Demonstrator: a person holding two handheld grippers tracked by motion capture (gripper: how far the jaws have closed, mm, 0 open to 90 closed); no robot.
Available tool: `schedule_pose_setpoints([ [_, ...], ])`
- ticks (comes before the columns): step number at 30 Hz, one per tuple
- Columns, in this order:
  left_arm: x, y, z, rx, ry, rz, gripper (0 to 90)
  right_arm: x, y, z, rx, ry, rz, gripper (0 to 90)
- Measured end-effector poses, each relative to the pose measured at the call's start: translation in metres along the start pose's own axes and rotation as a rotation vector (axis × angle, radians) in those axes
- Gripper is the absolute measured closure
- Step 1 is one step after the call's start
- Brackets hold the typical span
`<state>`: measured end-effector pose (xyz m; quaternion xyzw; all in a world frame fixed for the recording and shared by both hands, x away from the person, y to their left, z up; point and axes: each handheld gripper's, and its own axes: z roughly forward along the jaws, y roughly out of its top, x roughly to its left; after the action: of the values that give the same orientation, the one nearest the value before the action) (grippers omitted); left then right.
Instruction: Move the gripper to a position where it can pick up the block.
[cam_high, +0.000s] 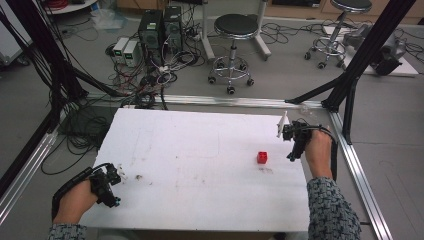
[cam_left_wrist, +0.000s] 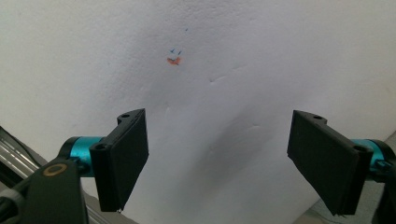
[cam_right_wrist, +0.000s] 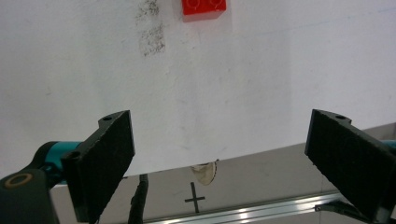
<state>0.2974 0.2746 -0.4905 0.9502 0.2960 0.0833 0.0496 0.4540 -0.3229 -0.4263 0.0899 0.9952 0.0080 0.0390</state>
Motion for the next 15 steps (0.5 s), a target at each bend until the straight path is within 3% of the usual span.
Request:
schedule_pose_setpoints([
  [15,0.002,-0.002,-0.001,-0.014,-0.004,-0.01,20.8,-0.013,0.038,0.036,0.005,0.047,-0.083,7.5],
])
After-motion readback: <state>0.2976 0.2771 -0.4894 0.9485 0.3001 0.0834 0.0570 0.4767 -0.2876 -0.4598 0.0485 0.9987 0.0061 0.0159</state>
